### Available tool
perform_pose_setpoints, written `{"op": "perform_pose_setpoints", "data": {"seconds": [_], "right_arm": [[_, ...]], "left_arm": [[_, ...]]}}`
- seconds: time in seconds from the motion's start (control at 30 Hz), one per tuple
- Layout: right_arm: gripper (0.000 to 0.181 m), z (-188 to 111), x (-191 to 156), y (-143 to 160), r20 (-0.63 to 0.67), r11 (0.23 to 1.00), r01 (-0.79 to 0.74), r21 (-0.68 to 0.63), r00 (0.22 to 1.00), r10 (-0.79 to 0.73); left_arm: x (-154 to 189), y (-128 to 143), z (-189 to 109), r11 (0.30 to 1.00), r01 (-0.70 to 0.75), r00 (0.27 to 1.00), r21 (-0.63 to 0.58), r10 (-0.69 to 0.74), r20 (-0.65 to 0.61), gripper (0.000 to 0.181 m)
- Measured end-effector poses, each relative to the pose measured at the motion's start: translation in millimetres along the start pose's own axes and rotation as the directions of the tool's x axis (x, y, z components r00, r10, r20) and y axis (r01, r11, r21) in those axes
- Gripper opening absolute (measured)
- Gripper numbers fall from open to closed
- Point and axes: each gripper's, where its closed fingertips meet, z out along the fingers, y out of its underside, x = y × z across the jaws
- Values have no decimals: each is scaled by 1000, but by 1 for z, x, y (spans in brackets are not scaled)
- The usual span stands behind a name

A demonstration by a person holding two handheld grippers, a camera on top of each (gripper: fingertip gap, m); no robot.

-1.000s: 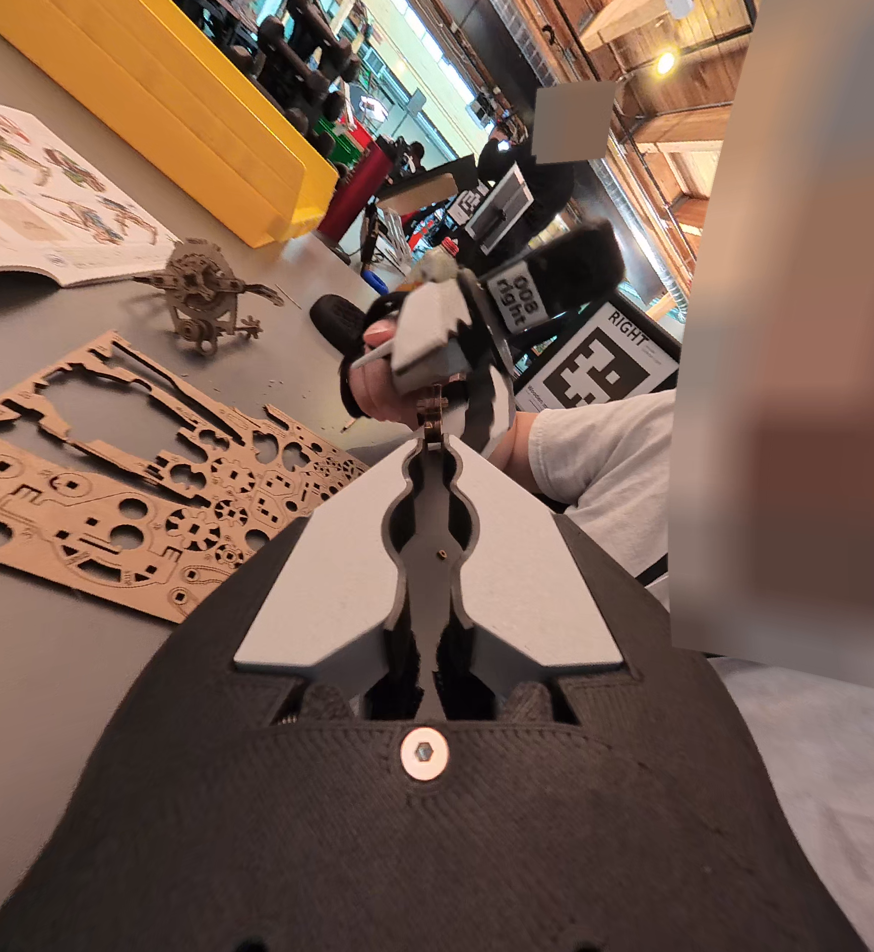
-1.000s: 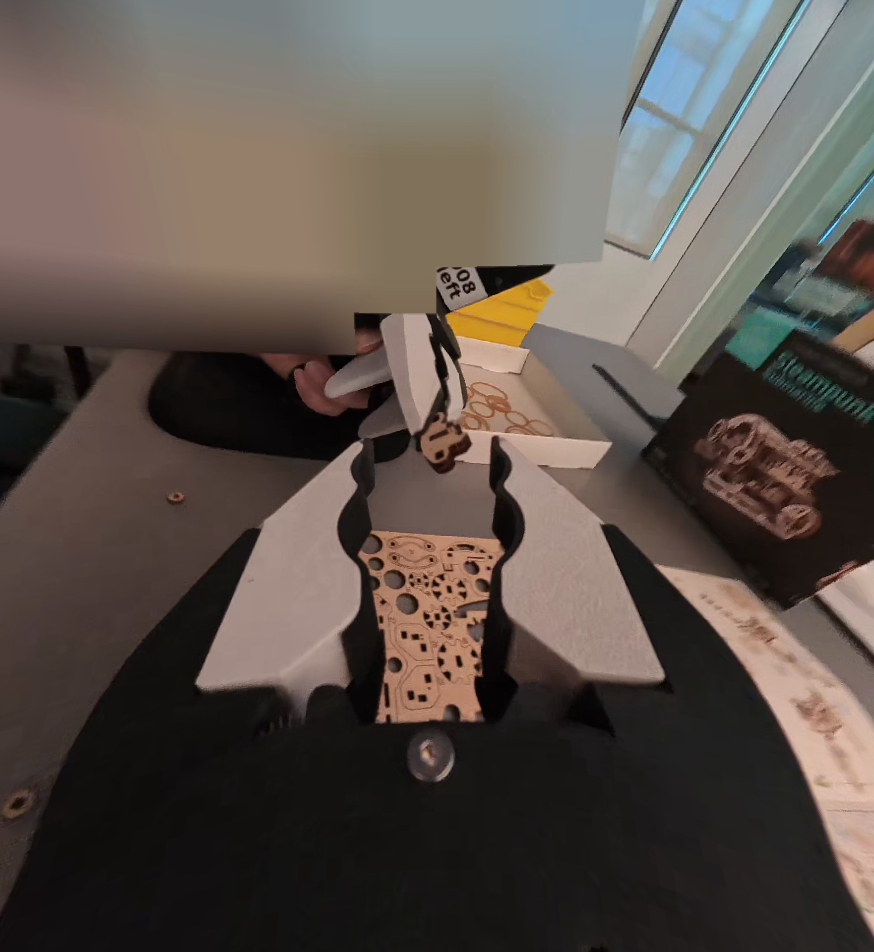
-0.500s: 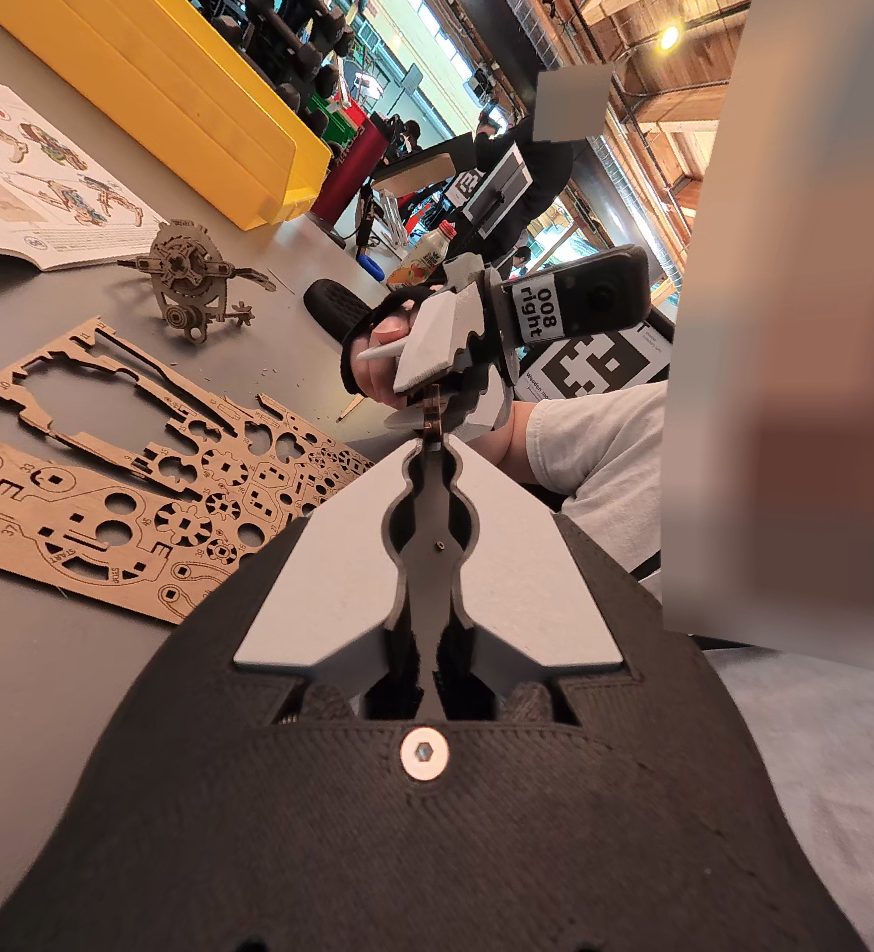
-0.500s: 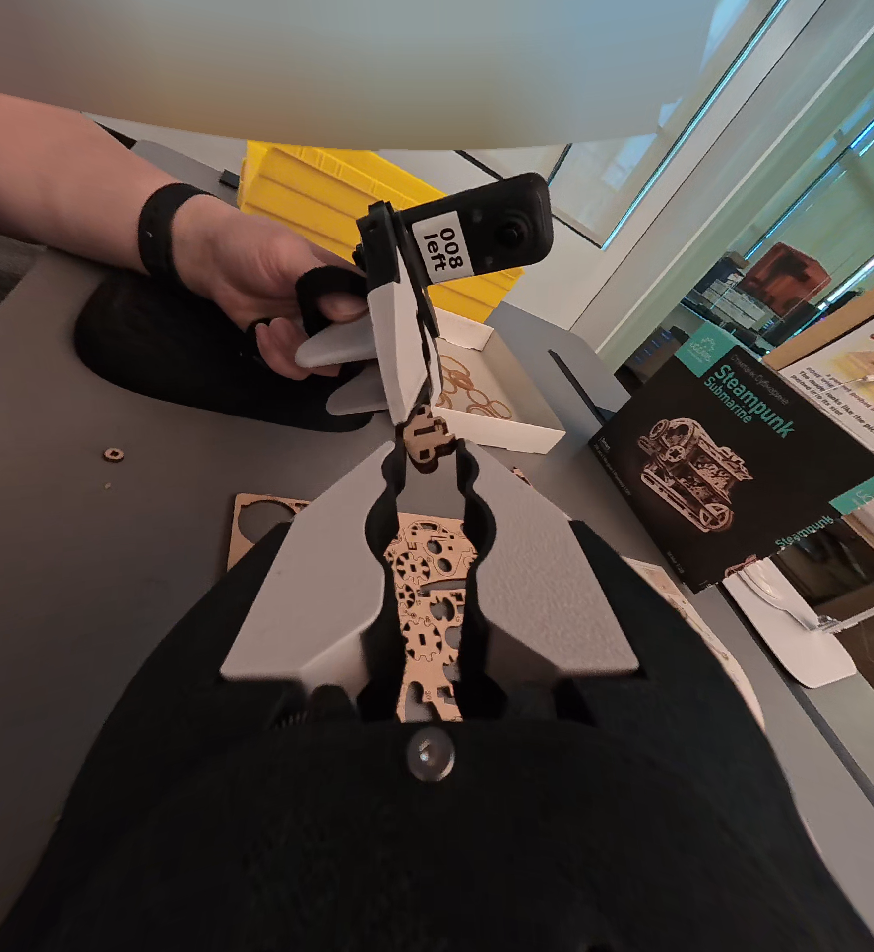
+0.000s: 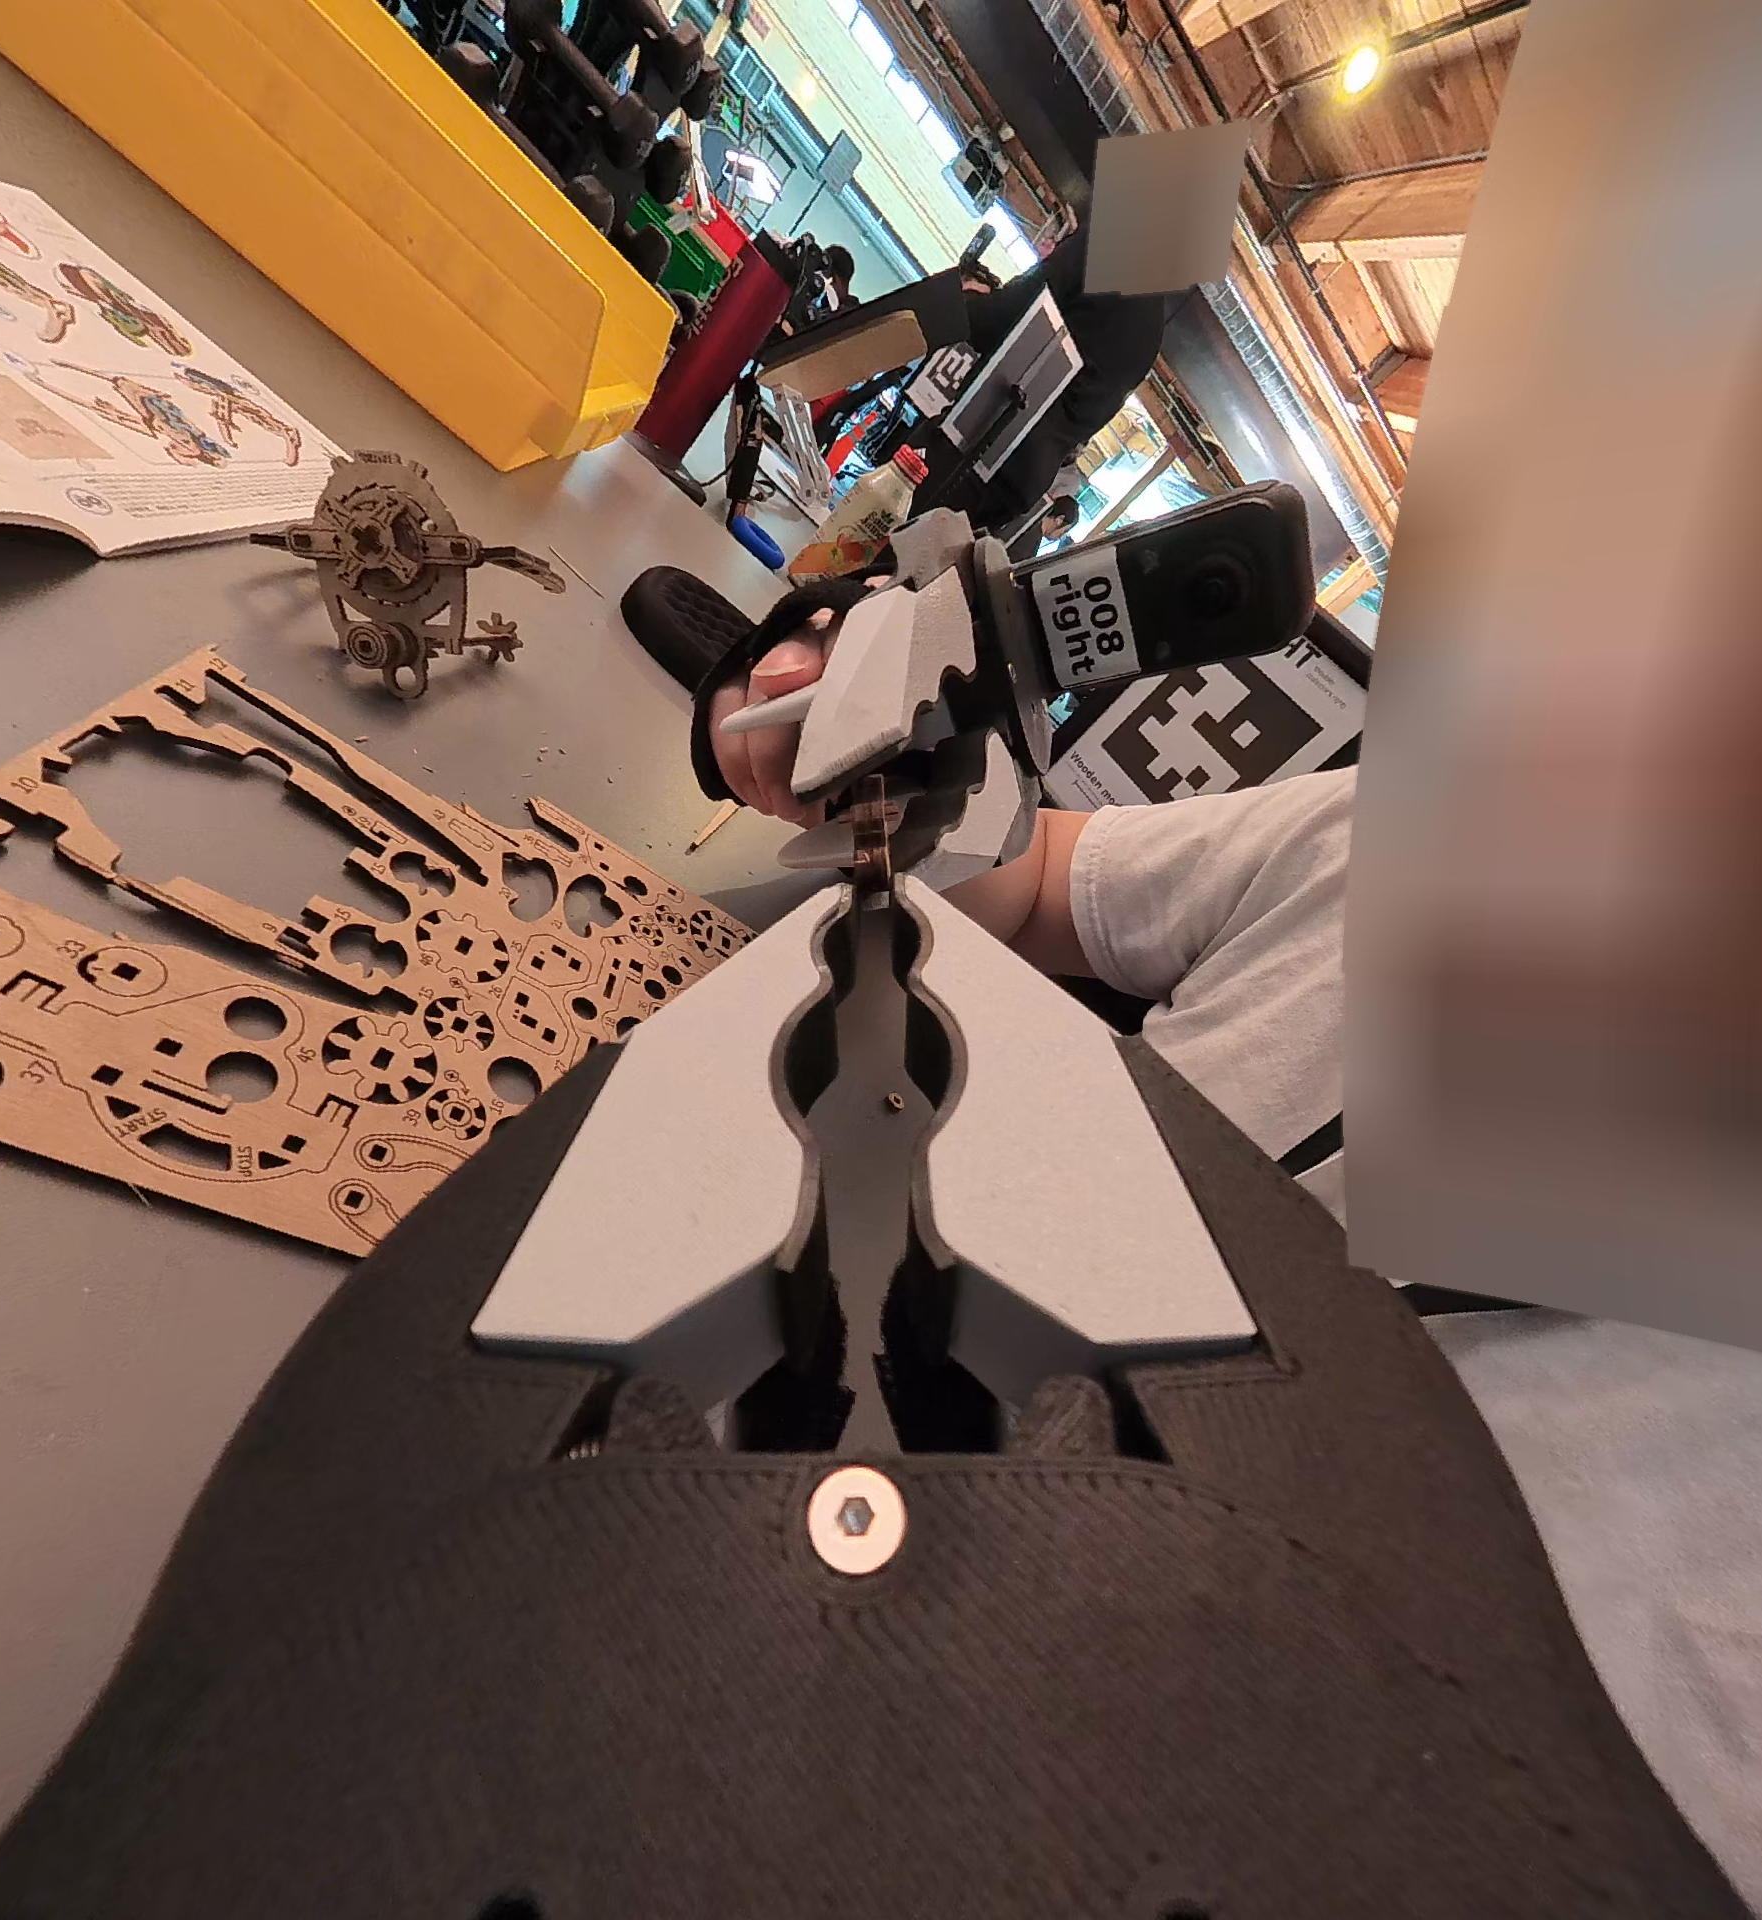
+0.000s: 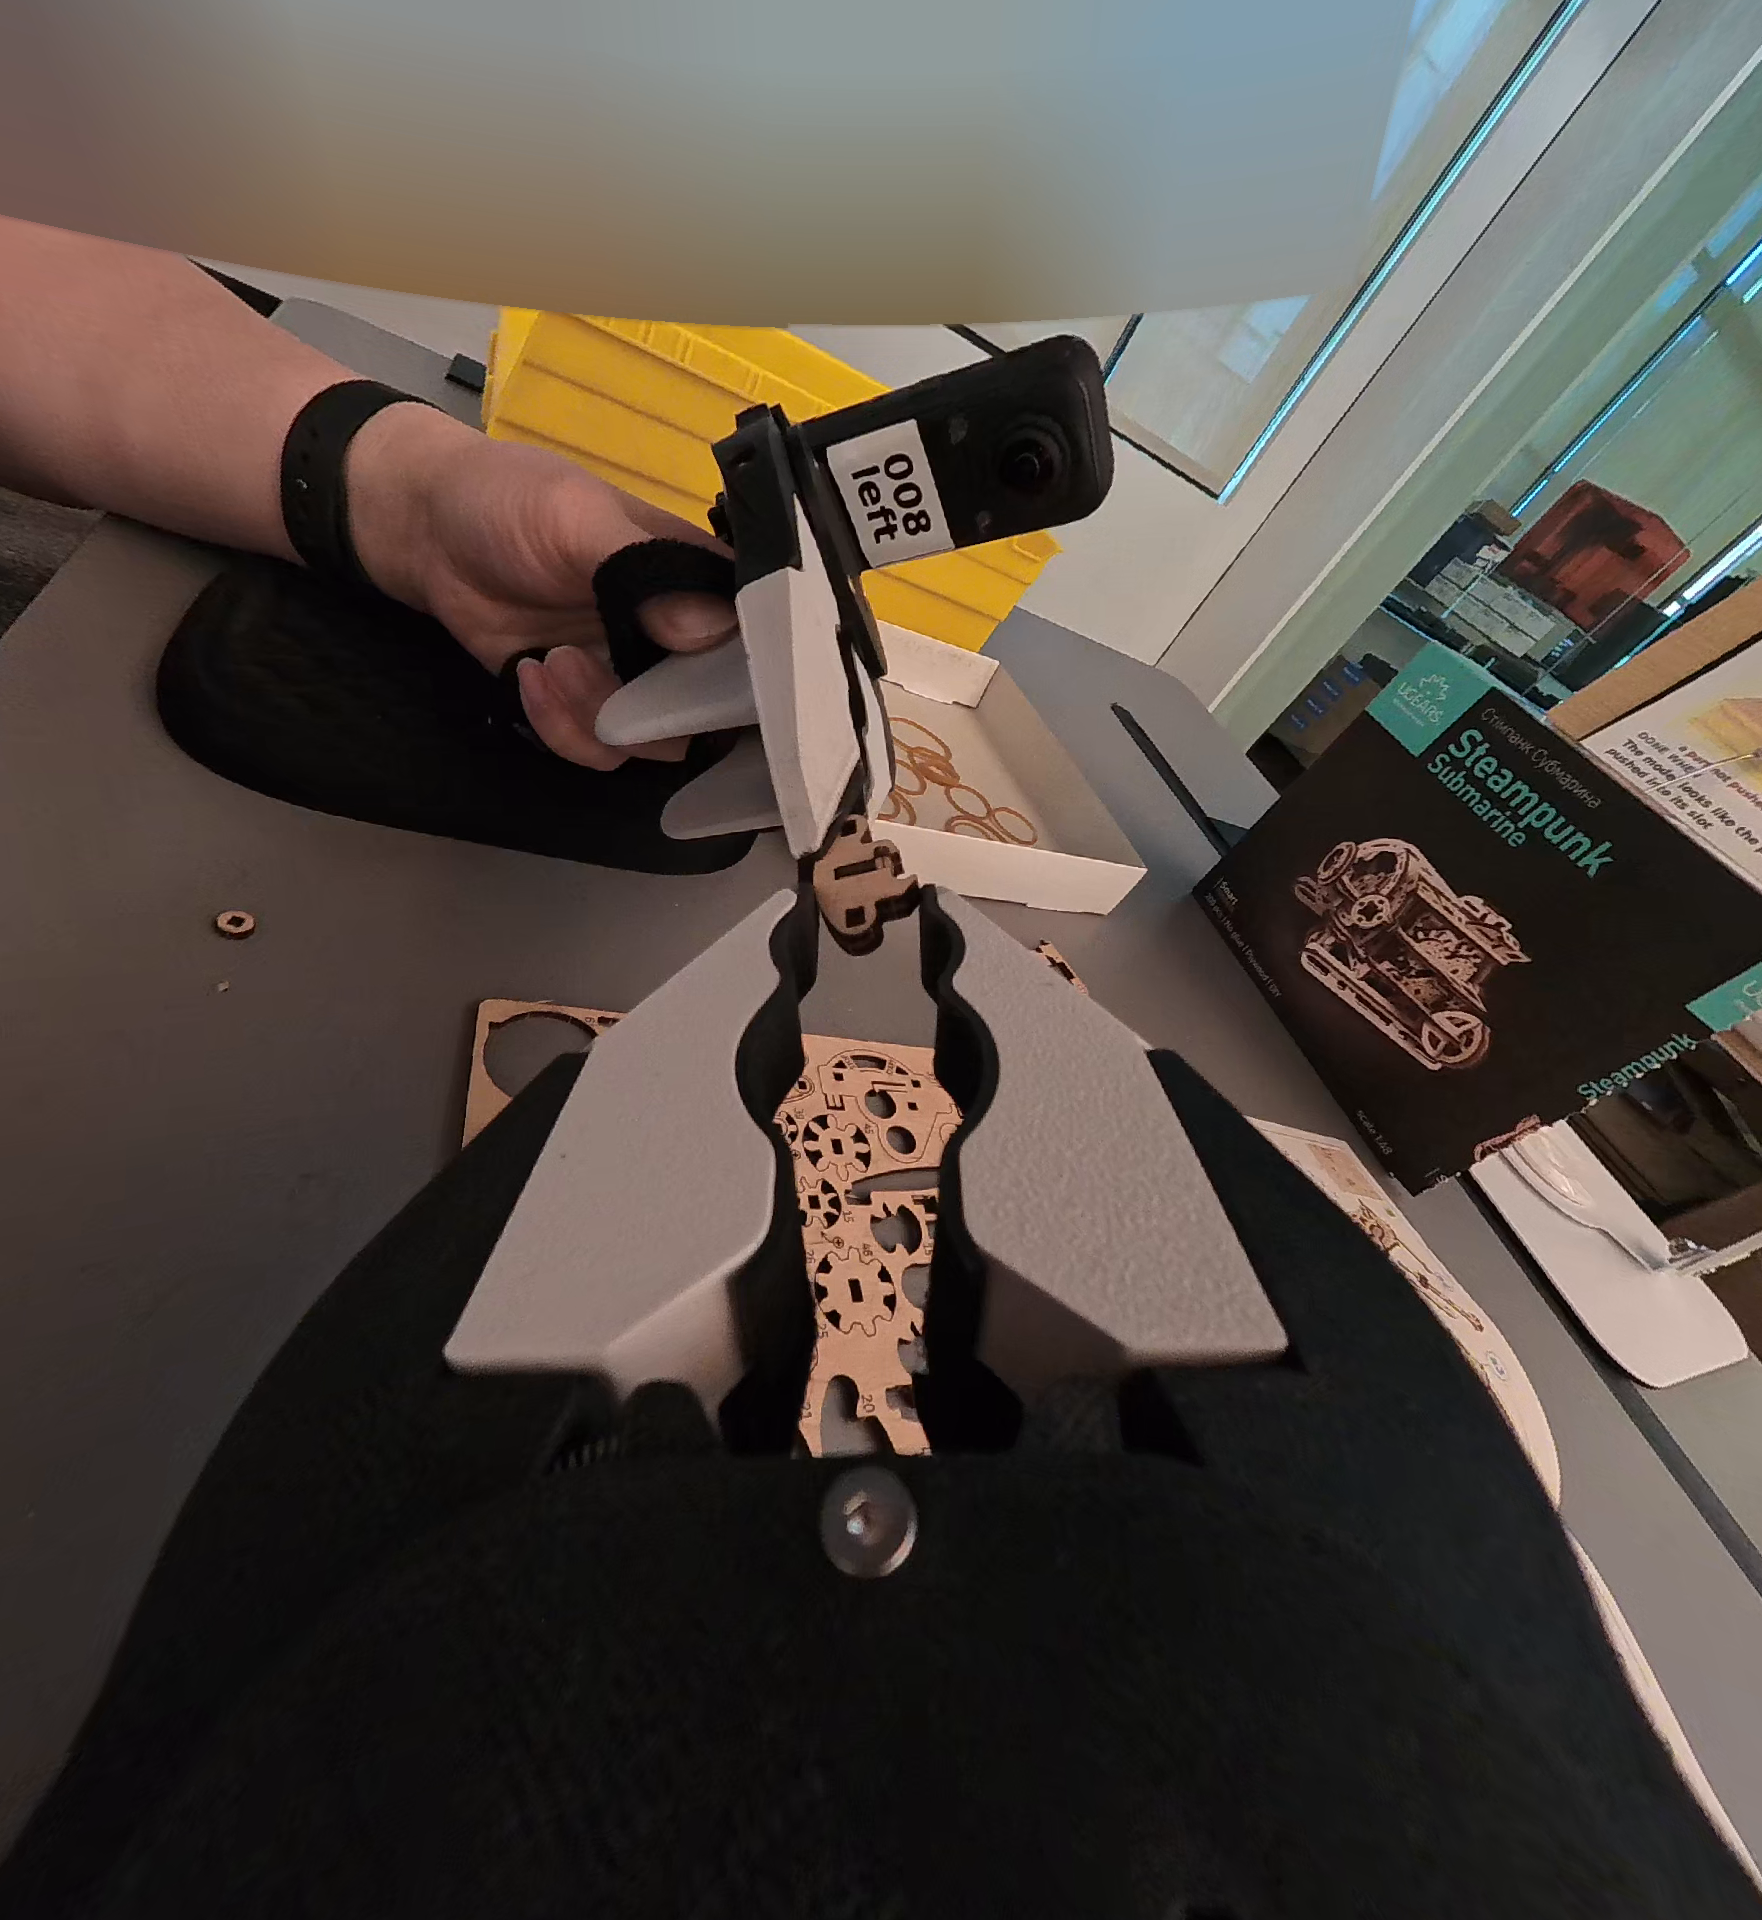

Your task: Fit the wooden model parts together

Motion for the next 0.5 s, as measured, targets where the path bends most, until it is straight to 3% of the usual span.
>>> {"op": "perform_pose_setpoints", "data": {"seconds": [0.5], "right_arm": [[17, 0, 1, 1, -5, 1000, 2, -12, 1000, -2]], "left_arm": [[-2, 0, 0, 1000, 4, 1000, 8, -4, 0, 4]]}}
